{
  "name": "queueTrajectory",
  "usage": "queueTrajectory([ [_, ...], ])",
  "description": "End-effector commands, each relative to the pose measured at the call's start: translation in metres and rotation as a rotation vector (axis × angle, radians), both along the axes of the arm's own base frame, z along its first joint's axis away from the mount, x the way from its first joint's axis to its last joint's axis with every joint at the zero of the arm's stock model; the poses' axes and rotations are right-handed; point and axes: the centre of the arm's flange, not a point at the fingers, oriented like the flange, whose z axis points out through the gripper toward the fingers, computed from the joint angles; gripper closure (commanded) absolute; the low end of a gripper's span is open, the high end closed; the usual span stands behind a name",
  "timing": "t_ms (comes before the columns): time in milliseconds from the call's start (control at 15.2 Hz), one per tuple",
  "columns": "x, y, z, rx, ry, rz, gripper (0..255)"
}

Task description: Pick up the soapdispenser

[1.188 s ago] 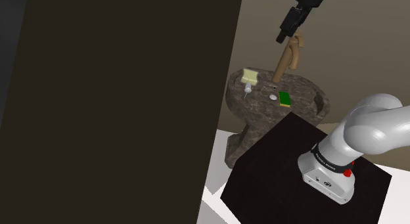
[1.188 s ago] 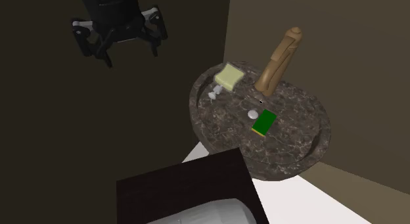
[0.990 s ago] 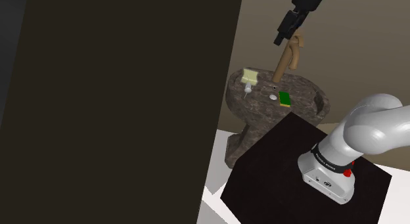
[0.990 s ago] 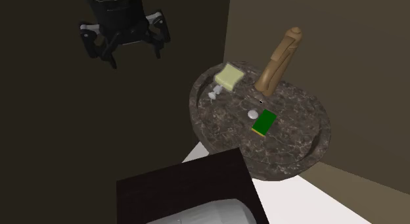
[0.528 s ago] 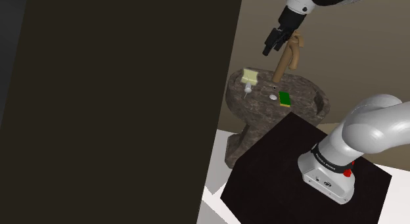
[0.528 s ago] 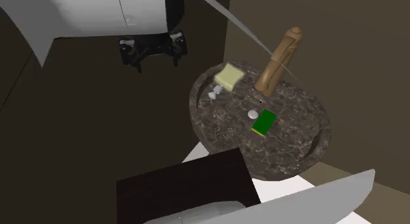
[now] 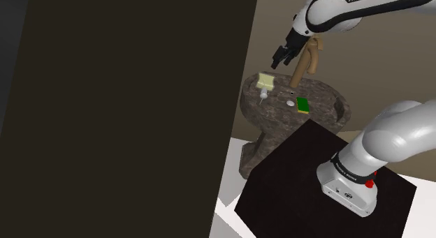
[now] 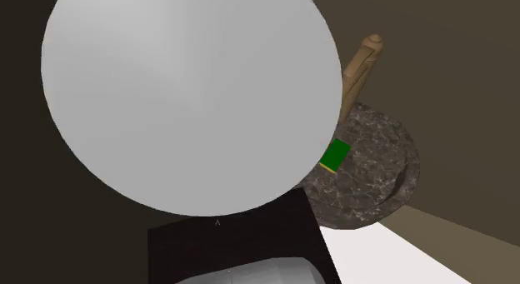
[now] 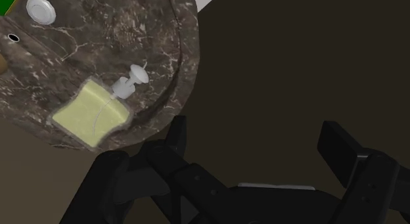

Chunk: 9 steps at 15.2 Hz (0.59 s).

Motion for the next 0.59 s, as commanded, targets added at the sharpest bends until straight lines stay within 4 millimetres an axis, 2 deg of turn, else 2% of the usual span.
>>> queueTrajectory([
  [0, 0.010, -0.012, -0.019, 0.005, -0.008, -0.027, 0],
  [528, 0.046, -0.064, -0.102, 0.028, -0.032, -0.129, 0],
])
